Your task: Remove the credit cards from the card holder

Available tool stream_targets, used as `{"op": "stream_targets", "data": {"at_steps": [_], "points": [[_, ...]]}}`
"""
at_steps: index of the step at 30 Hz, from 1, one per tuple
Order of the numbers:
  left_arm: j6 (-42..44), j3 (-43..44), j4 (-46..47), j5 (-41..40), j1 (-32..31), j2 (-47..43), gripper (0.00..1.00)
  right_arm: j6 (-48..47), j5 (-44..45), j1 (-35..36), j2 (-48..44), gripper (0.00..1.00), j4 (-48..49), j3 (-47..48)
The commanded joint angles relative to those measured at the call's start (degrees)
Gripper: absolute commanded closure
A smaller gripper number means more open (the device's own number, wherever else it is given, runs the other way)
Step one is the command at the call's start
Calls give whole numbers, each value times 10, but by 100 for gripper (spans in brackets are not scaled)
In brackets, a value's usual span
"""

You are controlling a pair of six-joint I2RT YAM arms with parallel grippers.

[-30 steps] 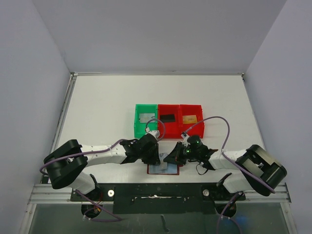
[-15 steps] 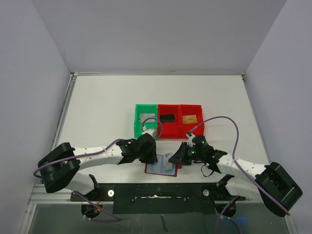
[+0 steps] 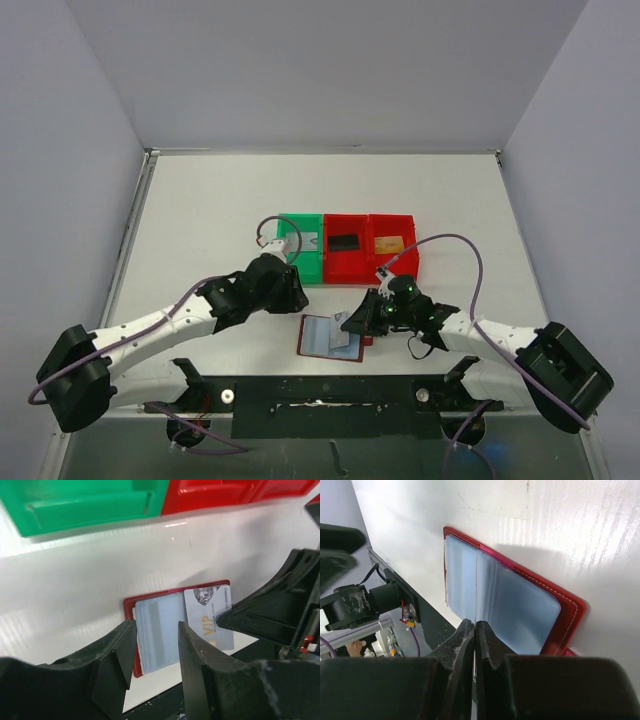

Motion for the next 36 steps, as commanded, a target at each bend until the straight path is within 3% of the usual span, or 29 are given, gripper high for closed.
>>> {"op": "stream_targets", "data": {"at_steps": [1,5,10,14,16,20,24,29,36], "points": [[30,5,-44,2,42,-62,60,14,-18,6,46,100,84,14],[48,2,-70,16,86,-106,51,12,-15,11,78,100,98,6],[81,7,-92,36,153,-139,40,-2,17,12,82,100,35,18],[115,26,-113,51,203,-147,34,-1,-19,12,39,100,112,0],[134,33,-119,53,226,-149,30,-17,-20,10,9,100,101,10],[169,50,-144,58,274,-154,22,-98,9,10,-42,100,4,70],[175,51,-137,63,314,-178,15,-154,51,11,-97,100,-17,92],[181,47,-133,52,360,-193,14,-246,112,28,-144,100,-36,119],[185,28,-110,-8,383,-250,14,-491,273,122,-157,100,-37,168]]}}
